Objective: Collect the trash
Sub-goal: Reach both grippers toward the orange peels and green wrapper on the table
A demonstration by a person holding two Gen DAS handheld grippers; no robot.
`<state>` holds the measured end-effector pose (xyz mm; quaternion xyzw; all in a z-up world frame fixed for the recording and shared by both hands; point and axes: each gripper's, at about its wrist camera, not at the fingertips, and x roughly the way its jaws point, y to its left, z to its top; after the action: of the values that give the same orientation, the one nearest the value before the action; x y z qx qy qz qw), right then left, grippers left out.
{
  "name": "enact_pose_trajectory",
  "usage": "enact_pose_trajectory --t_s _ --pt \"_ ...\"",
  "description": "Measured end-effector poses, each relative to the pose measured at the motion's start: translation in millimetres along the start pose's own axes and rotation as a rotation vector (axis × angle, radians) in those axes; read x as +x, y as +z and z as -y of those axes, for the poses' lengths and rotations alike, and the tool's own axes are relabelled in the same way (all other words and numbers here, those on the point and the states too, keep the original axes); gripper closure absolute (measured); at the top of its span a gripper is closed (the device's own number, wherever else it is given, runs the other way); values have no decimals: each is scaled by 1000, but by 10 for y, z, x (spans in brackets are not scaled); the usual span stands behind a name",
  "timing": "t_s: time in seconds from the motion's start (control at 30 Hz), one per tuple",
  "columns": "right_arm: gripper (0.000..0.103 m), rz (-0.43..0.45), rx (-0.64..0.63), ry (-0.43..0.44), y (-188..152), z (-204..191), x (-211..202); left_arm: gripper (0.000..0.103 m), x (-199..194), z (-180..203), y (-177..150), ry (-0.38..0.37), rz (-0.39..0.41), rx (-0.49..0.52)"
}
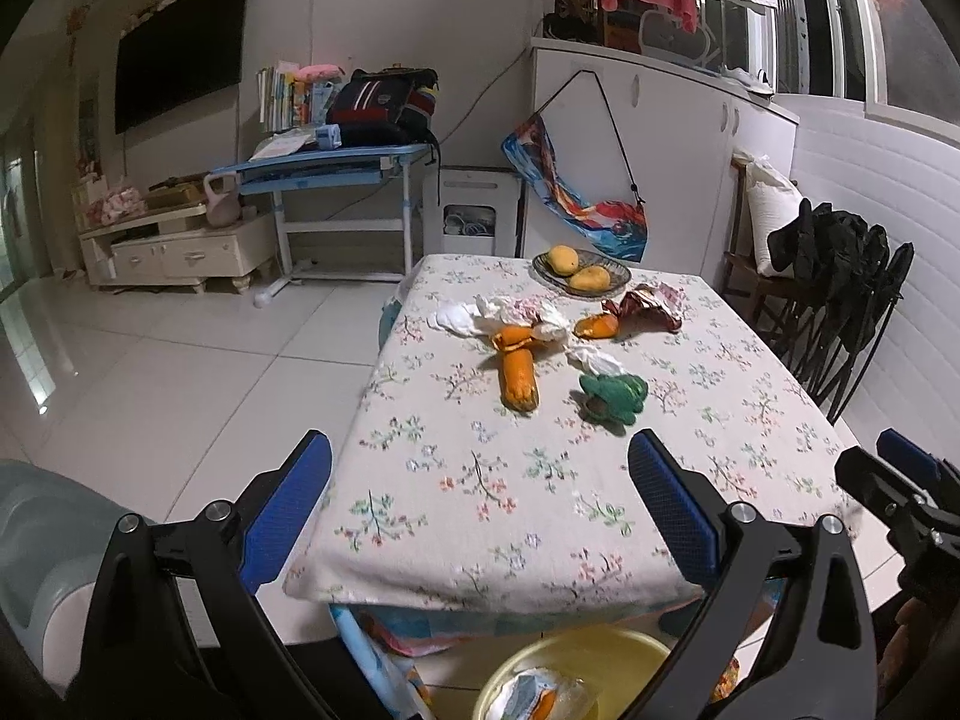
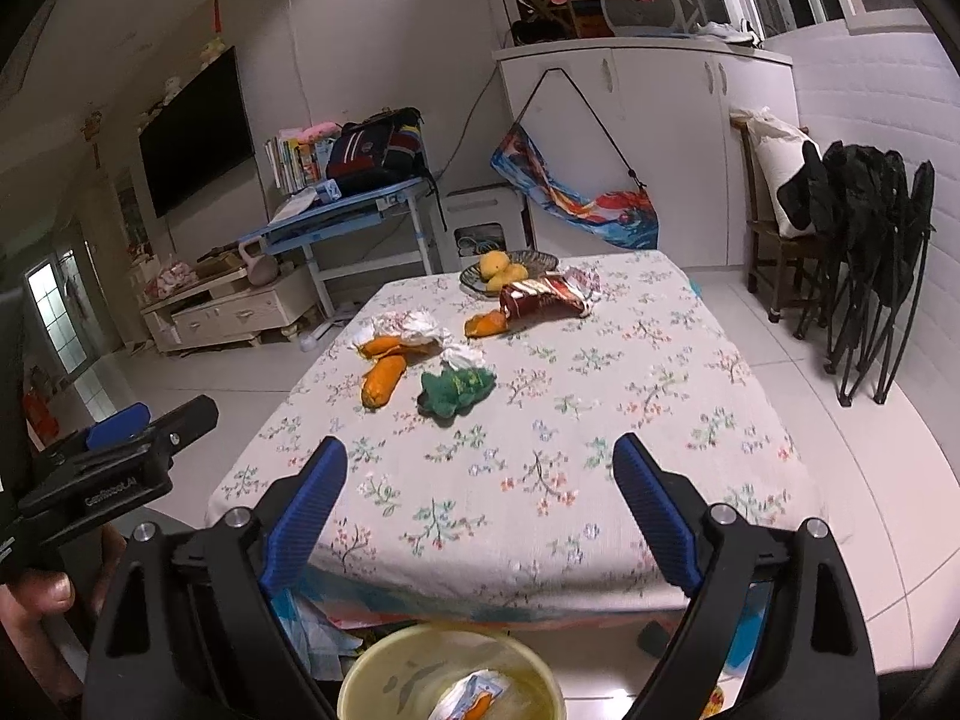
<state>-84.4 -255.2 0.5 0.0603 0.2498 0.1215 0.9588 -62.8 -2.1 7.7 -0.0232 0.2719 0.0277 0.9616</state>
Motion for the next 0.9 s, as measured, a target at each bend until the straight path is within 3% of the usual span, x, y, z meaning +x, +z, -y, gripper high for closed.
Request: enact_pose_trajectory --t_s 0.23,0.6,0.9 --pt "16 -19 -23 29 152 16 226 7 258 -104 162 11 -32 -31" --pt "16 -127 -63 76 299 -107 806 7 733 -328 483 43 -74 -60" --pt "32 -294 0 90 328 -141 1514 7 1024 -470 527 51 -135 -113"
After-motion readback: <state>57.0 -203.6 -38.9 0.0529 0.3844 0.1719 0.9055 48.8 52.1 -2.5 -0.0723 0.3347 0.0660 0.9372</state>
